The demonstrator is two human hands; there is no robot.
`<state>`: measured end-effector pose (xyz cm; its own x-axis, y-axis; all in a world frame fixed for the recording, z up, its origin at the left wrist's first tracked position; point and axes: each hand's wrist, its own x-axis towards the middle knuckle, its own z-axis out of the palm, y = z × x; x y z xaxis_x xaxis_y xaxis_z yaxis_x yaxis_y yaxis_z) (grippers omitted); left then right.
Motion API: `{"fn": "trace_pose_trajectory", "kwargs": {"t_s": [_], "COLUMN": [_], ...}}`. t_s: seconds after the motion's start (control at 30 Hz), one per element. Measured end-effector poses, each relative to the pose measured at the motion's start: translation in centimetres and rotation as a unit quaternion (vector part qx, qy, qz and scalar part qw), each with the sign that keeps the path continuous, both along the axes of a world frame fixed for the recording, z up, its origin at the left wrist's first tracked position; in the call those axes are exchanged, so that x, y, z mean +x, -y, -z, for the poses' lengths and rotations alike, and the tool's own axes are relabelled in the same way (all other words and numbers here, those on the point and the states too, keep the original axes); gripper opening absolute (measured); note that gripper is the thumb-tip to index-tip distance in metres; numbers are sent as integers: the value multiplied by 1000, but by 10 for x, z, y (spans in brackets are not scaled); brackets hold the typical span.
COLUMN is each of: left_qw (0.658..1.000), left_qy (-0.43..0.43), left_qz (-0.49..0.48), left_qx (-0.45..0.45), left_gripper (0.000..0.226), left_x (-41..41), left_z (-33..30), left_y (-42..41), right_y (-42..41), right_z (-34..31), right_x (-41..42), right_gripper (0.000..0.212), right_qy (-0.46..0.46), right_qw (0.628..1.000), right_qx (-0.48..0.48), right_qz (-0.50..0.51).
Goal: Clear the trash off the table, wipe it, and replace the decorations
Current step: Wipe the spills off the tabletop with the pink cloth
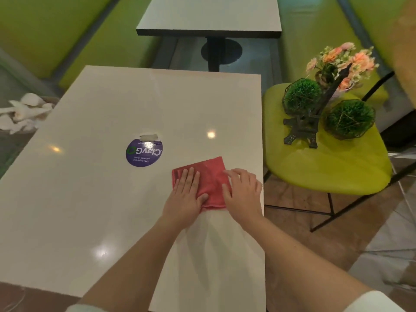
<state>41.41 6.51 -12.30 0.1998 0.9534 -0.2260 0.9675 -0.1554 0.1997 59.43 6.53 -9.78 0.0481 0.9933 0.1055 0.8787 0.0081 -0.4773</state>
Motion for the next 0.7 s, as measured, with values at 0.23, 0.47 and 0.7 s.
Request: {"fn": "trace_pose_trajectory", "kwargs": {"t_s": [0.23, 0.47, 0.7], "left_qw": [997, 983, 993], "left_qy": [-31, -54, -31], "left_qz": [-71, -137, -95], "left_qx": [-29, -108, -64], "left_gripper": [94, 80, 74], "left_x": [-84, -124, -105], "left_z": [-6, -19, -11], "left_y": [-18, -80, -51], "right_y": [6, 5, -13], "right_z": [9, 10, 2], "right_x": [-28, -66, -128], "right_gripper": [33, 31, 34], "right_qy": [8, 16, -57], "right_qw": [999, 998, 996], "right_qx": [-17, -25, -21], "right_qz": [-34, -50, -59]}}
